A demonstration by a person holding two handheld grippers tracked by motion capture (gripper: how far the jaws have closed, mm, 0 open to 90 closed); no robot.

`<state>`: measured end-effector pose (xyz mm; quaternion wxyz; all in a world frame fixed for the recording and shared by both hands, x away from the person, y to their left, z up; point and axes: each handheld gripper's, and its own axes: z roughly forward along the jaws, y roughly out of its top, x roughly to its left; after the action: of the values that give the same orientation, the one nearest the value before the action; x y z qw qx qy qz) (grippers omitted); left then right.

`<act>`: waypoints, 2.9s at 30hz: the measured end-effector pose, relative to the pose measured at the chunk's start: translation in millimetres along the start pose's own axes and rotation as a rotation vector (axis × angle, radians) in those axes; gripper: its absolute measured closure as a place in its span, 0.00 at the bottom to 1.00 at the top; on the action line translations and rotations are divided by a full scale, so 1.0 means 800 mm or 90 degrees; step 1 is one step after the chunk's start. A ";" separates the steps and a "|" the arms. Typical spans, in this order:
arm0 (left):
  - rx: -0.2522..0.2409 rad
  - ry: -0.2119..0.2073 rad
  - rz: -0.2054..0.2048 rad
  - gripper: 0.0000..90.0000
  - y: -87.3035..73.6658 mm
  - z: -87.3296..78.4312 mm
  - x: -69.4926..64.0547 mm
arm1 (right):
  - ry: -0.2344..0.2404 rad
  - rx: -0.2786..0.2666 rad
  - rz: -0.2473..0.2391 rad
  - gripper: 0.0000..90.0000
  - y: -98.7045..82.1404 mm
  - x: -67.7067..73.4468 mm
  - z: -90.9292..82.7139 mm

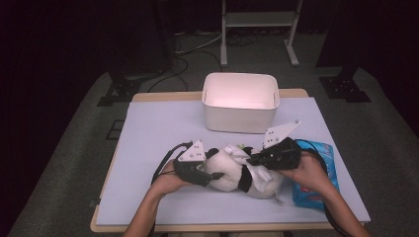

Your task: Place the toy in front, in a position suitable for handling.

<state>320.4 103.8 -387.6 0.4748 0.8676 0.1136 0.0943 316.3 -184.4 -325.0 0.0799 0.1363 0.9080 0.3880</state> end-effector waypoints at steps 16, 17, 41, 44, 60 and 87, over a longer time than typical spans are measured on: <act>0.001 -0.024 -0.050 0.33 0.002 -0.002 -0.002 | 0.017 -0.011 0.005 0.95 0.001 0.005 0.009; 0.004 -0.023 -0.049 0.33 0.003 -0.001 -0.002 | 0.022 -0.006 -0.003 0.95 0.005 0.009 0.017; 0.009 -0.026 -0.043 0.31 -0.014 -0.005 0.001 | -0.038 -0.054 0.089 0.94 -0.069 -0.012 -0.054; 0.010 -0.024 -0.037 0.31 -0.013 -0.005 0.000 | -0.045 -0.056 0.105 0.94 -0.074 -0.022 -0.055; 0.015 -0.022 -0.008 0.31 -0.013 -0.006 -0.006 | -0.041 -0.064 0.097 0.94 -0.049 -0.032 -0.042; 0.024 -0.011 -0.003 0.31 -0.002 -0.006 -0.010 | 0.009 -0.071 0.066 0.94 -0.030 -0.010 -0.025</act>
<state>311.1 106.1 -387.3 0.4596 0.8769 0.1135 0.0831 315.0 -216.2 -328.4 0.0608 0.1757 0.8774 0.4423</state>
